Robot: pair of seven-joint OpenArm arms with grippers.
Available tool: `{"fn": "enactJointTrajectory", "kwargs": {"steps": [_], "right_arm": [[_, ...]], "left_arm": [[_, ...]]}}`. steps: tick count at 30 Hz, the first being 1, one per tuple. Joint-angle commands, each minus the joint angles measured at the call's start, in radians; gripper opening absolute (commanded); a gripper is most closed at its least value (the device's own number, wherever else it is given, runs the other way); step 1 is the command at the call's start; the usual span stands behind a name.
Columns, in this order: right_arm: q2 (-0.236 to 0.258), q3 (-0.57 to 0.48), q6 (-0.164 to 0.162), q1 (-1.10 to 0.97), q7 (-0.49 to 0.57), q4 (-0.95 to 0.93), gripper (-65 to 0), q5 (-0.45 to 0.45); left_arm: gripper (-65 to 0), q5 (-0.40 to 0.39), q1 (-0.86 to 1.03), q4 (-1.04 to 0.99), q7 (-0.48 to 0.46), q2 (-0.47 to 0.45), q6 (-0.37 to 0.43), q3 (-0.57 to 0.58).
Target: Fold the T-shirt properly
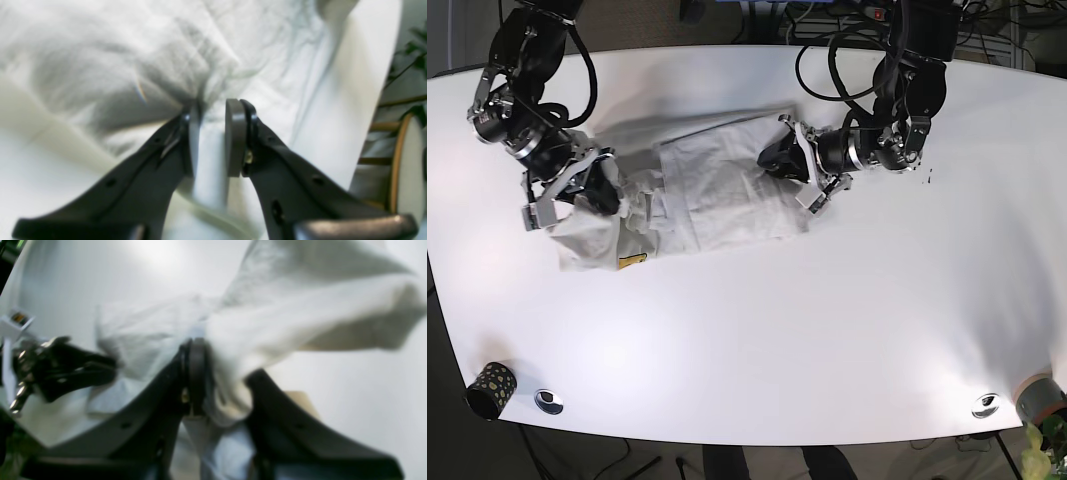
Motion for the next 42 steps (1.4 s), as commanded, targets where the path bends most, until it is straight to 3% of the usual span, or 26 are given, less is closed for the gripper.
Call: {"fn": "enactJointTrajectory", "kwargs": {"steps": [1, 7, 11, 19, 22, 26, 30, 32, 36, 42], "right_arm": [[0.008, -0.024, 0.009, 0.020, 0.023, 0.021, -65.0, 0.025], [-0.001, -0.132, 0.009, 0.040, 0.028, 0.018, -65.0, 0.022], [-0.044, -0.189, 0.009, 0.054, 0.028, 0.017, -65.0, 0.018], [-0.108, -0.362, 0.009, 0.106, 0.098, 0.014, -63.4, -0.271], [-0.110, -0.436, 0.009, 0.108, 0.152, -0.020, -52.8, -0.392], [-0.108, -0.479, 0.009, 0.103, 0.167, -0.034, -34.2, -0.469], [-0.102, -0.505, 0.009, 0.097, 0.167, -0.034, -20.8, -0.475], [-0.092, -0.506, 0.009, 0.096, 0.167, -0.034, -17.9, -0.467], [-0.085, -0.503, 0.009, 0.080, 0.169, 0.012, -17.4, -0.438], [-0.082, -0.448, 0.009, 0.076, 0.169, 0.061, -17.6, -0.320]], "left_arm": [[-53.1, 0.031, -0.015, -0.023, 0.027, 0.006, 0.030, 0.043], [-53.1, 0.033, -0.020, -0.064, 0.027, 0.056, 0.035, 0.072], [-53.1, 0.034, -0.020, -0.066, 0.025, 0.058, 0.035, 0.074], [-53.1, 0.031, -0.020, -0.059, 0.025, 0.052, 0.032, 0.072], [-53.1, 0.031, -0.020, -0.063, 0.025, 0.050, 0.032, 0.070], [-53.1, 0.028, -0.020, -0.059, 0.025, 0.050, 0.030, 0.070], [-53.1, 0.028, -0.020, -0.058, 0.025, 0.050, 0.029, 0.069], [-53.1, 0.028, -0.020, -0.058, 0.025, 0.050, 0.027, 0.069], [-53.1, 0.027, -0.014, -0.046, -0.018, 0.053, 0.026, 0.041], [-53.1, 0.027, 0.025, 0.053, -0.113, 0.053, 0.001, -0.017]]}}
